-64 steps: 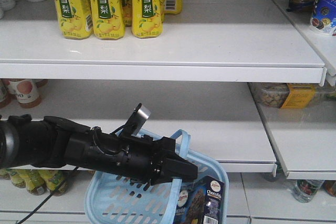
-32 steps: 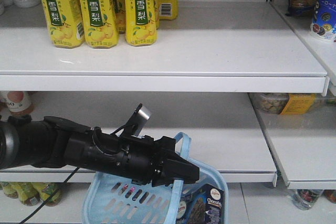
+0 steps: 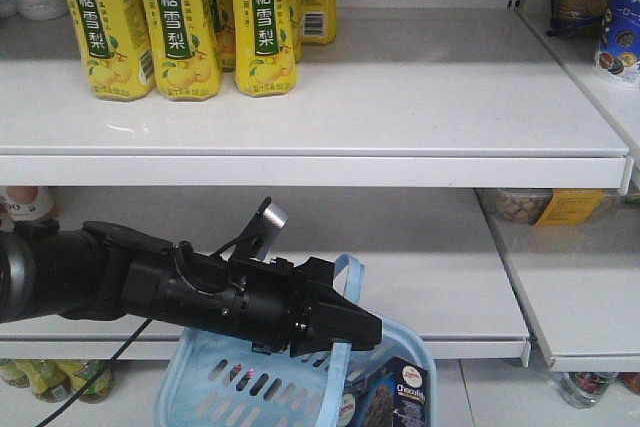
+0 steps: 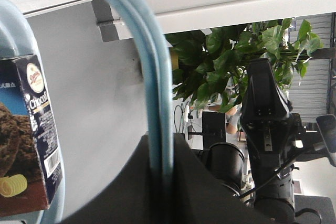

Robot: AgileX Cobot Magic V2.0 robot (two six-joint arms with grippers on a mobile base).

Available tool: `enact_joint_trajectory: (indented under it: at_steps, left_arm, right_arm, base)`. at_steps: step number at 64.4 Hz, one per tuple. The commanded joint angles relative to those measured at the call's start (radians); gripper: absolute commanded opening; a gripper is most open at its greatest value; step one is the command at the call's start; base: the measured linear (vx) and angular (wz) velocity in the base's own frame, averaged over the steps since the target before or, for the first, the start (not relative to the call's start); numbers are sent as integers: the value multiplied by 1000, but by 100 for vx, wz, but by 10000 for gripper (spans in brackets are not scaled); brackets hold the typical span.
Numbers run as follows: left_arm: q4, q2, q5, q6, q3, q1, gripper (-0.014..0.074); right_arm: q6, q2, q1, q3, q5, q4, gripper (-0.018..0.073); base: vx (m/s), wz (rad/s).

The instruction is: Left arm holds basket, right arm returns cookies

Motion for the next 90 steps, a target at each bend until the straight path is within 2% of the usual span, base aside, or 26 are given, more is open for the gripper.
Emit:
enact_joint_trajectory:
  at_steps: [1, 90]
  left_arm:
    - [-66, -52, 34, 35, -26, 0, -6]
    - [-66, -52, 34, 35, -26, 0, -6]
  right_arm:
    - [-6, -10, 1, 2, -74, -4, -9]
    - [-6, -10, 1, 2, -76, -4, -9]
  base:
    - [1, 0]
    - [0, 0]
